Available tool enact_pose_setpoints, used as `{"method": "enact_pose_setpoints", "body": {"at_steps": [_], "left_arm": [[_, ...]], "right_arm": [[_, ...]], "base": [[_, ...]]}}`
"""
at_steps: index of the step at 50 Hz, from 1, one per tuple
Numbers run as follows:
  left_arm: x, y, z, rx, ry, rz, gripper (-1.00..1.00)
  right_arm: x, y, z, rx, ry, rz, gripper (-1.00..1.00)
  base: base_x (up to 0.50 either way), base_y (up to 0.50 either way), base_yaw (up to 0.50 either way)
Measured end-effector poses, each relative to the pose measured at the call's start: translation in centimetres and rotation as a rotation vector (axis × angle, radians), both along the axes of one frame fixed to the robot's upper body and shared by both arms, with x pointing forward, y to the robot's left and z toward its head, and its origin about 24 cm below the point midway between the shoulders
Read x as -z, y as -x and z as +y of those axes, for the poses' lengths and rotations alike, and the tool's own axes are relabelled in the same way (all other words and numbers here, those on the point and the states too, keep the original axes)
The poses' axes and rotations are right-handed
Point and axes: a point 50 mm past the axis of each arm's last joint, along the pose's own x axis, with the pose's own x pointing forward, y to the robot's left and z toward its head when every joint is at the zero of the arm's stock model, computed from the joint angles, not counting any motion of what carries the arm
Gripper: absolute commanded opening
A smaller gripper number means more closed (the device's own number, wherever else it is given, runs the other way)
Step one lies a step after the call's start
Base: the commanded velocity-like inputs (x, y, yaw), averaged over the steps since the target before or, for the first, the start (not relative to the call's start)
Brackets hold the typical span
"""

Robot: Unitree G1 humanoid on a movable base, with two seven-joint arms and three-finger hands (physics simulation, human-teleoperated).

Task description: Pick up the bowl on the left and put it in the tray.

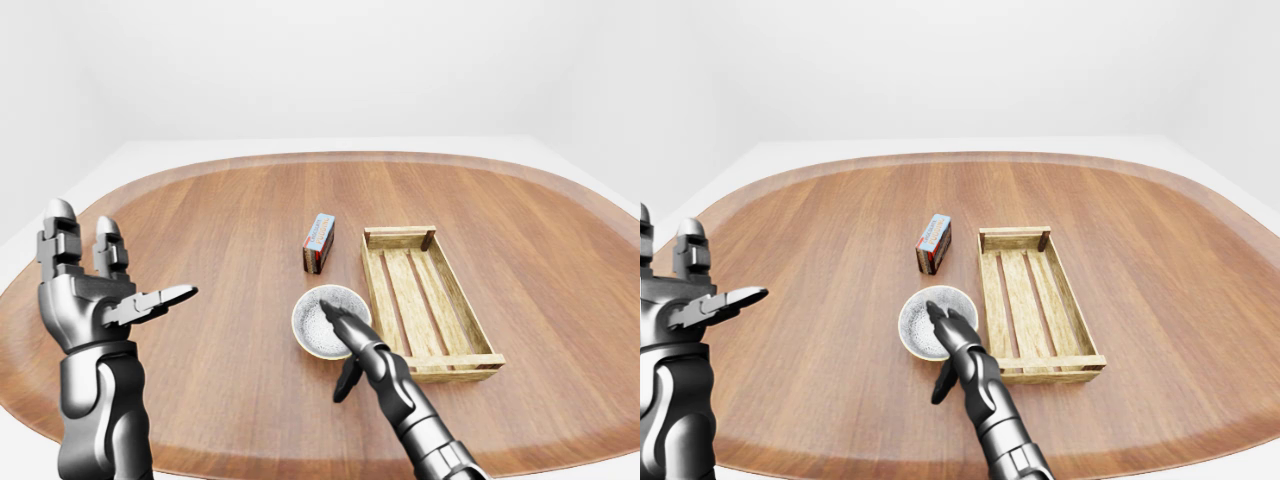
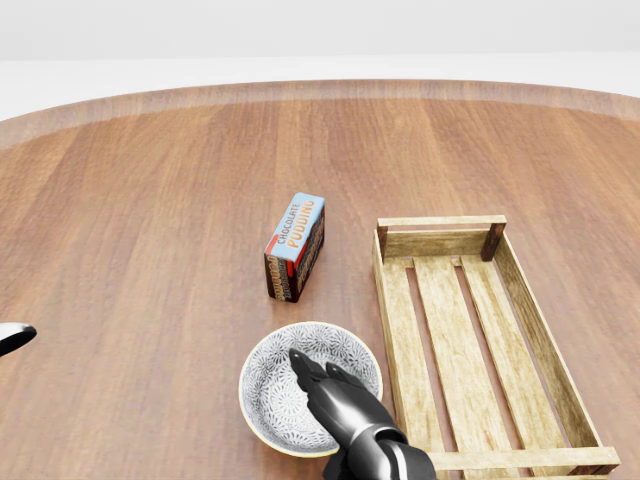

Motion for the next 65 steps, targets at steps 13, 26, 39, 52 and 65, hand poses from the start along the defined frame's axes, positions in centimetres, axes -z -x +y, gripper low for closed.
{"method": "enact_pose_setpoints", "body": {"at_steps": [13, 26, 39, 52, 65], "left_arm": [[-0.1, 0.0, 0.1, -0.003, 0.002, -0.004, 1.00], [-0.1, 0.0, 0.1, -0.003, 0.003, -0.004, 1.00], [-0.1, 0.0, 0.2, -0.006, 0.004, -0.002, 1.00], [-0.1, 0.1, 0.3, -0.009, 0.006, -0.005, 1.00], [-0.3, 0.2, 0.3, -0.011, 0.006, -0.014, 1.00]], "right_arm": [[1.1, -0.2, 0.3, 0.016, 0.004, 0.039, 1.00], [1.7, 0.0, 0.5, 0.020, 0.009, 0.063, -1.00], [1.3, -0.5, 0.7, 0.019, 0.023, 0.031, -1.00], [0.5, -0.8, 1.1, -0.008, 0.033, 0.004, -1.00], [-1.3, -1.5, 3.0, -0.109, 0.049, -0.023, -1.00]], "base": [[0.00, 0.00, 0.00], [0.00, 0.00, 0.00], [0.00, 0.00, 0.00], [0.00, 0.00, 0.00], [0.00, 0.00, 0.00]]}}
